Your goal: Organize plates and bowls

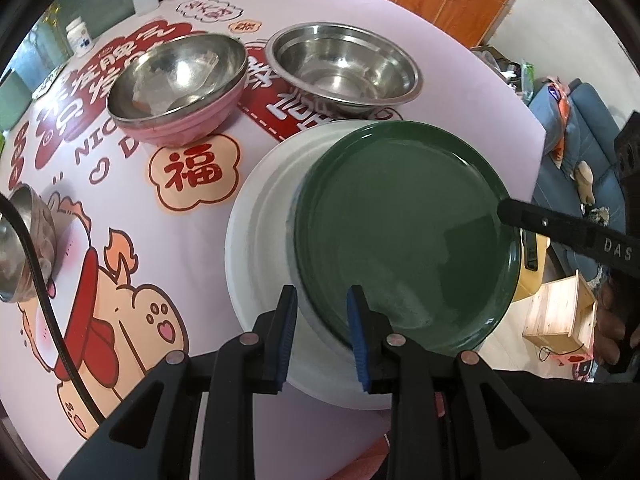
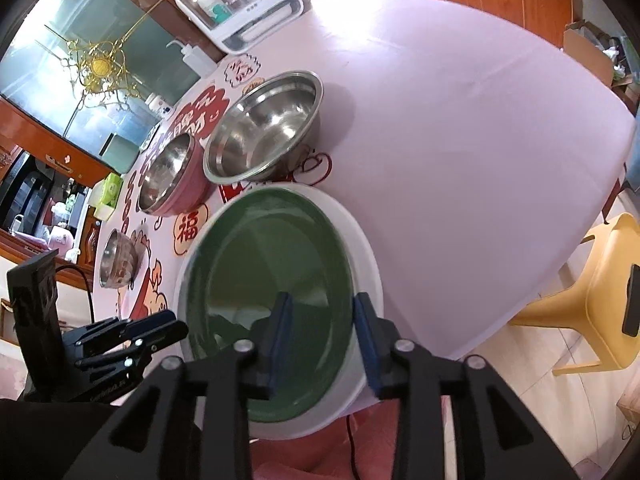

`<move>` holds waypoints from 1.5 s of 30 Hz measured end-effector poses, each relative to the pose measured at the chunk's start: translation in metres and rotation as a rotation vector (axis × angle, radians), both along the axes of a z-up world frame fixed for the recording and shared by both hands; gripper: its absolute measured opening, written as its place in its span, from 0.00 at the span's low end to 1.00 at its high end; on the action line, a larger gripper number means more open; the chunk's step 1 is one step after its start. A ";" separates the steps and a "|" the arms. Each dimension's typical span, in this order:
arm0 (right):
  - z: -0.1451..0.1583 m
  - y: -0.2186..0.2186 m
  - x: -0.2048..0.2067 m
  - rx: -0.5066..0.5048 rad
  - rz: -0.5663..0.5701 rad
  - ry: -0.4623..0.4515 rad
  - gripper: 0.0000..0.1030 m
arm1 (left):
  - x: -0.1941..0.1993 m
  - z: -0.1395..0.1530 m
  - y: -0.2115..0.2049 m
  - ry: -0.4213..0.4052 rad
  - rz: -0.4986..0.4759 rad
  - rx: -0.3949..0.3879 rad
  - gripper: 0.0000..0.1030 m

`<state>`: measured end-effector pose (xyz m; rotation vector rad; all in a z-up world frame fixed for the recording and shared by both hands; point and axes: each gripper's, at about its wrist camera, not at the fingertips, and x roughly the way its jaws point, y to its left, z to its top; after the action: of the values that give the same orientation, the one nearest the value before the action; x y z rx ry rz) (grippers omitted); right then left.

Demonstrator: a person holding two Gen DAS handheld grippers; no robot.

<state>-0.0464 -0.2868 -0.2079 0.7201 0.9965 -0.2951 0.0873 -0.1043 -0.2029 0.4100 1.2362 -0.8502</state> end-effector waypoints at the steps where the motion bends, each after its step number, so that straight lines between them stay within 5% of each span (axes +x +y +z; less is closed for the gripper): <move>1: 0.000 0.000 0.000 -0.002 -0.004 0.002 0.35 | -0.001 0.001 0.001 -0.004 -0.004 -0.001 0.23; 7: 0.001 0.008 -0.001 -0.006 -0.008 0.006 0.43 | -0.002 0.007 0.007 -0.023 -0.006 -0.017 0.24; 18: 0.009 0.002 0.007 -0.009 0.036 0.003 0.44 | 0.007 0.027 -0.003 -0.054 0.031 -0.050 0.29; 29: 0.017 -0.023 0.030 0.012 0.227 -0.022 0.50 | 0.027 0.043 -0.032 -0.084 0.191 -0.055 0.45; 31: 0.021 -0.027 0.035 0.006 0.256 -0.035 0.58 | 0.030 0.045 -0.038 -0.090 0.219 -0.052 0.45; 45: 0.026 -0.072 0.072 0.002 0.421 -0.071 0.58 | 0.049 0.042 -0.080 -0.085 0.430 -0.051 0.46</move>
<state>0.0256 -0.3592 -0.1816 0.5031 1.0530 0.0974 0.1368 -0.1848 -0.1613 0.1277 1.1641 -0.4900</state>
